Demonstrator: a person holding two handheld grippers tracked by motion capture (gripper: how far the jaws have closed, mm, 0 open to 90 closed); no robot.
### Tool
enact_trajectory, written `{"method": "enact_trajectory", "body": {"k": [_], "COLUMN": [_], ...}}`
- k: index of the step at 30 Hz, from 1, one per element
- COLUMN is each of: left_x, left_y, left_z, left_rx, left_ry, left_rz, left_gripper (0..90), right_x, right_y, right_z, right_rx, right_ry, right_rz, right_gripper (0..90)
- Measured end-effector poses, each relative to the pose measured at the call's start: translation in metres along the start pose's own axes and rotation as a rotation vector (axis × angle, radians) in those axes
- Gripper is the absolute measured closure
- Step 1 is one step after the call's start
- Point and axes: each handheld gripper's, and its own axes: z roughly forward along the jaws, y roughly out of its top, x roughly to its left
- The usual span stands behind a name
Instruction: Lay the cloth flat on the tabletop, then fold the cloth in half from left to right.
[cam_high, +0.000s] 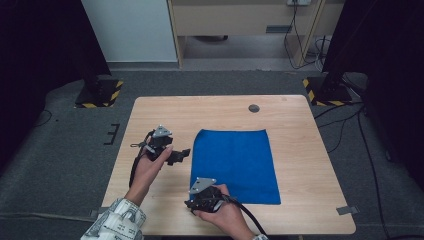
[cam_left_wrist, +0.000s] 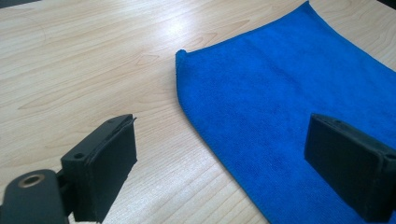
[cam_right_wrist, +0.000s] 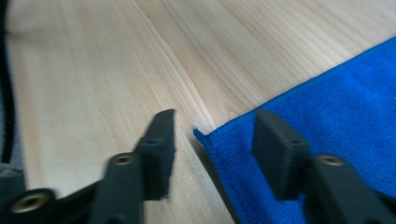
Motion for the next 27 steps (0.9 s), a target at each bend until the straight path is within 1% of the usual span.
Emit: {"method": "enact_trajectory", "body": {"k": [2,3,7,9,10,12,13,14,15,16,17,18,21,25,27], "left_x": [-0.002,-0.002,-0.005,-0.006,-0.006,-0.007,-0.007,-0.007,-0.006,-0.005,-0.004,-0.002,0.0,0.004,0.008], "left_y": [0.0,0.0,0.001,0.001,0.001,0.001,0.001,0.002,0.002,0.003,0.003,0.004,0.006,0.01,0.013], "left_z": [0.0,0.0,0.001,0.001,0.001,0.001,0.0,0.0,0.001,0.003,0.005,0.008,0.019,0.04,0.048], "left_rx": [0.001,0.001,0.0,0.002,0.002,0.0,0.0,-0.004,-0.012,-0.007,-0.006,0.006,0.027,0.068,0.077], "left_ry": [-0.003,-0.004,-0.011,-0.01,-0.011,-0.01,-0.009,-0.01,-0.009,-0.003,0.0,-0.004,0.005,0.018,0.037], "left_rz": [0.002,0.004,0.002,0.002,0.0,-0.001,0.001,0.002,-0.002,-0.004,-0.006,0.0,0.0,0.026,0.032], "left_gripper": [8.4,8.4,8.4,8.6,8.7,8.8,8.8,8.9,9.0,9.0,9.3,9.7,11.5,15.9,18.8], "right_x": [0.0,-0.001,-0.004,-0.006,-0.008,-0.013,-0.017,-0.019,-0.02,-0.019,-0.017,-0.015,-0.009,-0.008,-0.008], "right_y": [-0.001,-0.001,-0.002,-0.002,-0.002,-0.002,-0.003,-0.003,-0.003,-0.003,-0.002,-0.002,0.0,0.001,0.002], "right_z": [0.004,0.006,0.01,0.009,0.009,0.007,0.007,0.006,0.004,0.003,0.001,0.001,-0.001,-0.003,-0.003], "right_rx": [0.013,0.02,0.024,0.023,0.024,0.022,0.017,0.009,-0.004,-0.012,-0.02,-0.025,-0.024,-0.034,-0.034], "right_ry": [-0.013,-0.021,-0.026,-0.039,-0.046,-0.047,-0.045,-0.044,-0.046,-0.047,-0.038,-0.038,-0.024,-0.014,-0.012], "right_rz": [0.0,0.01,0.032,0.037,0.038,0.065,0.085,0.108,0.116,0.108,0.103,0.097,0.076,0.08,0.087], "right_gripper": [42.5,42.7,49.4,57.6,63.1,77.9,82.0,83.3,84.5,84.9,85.0,85.2,85.1,84.4,84.2]}}
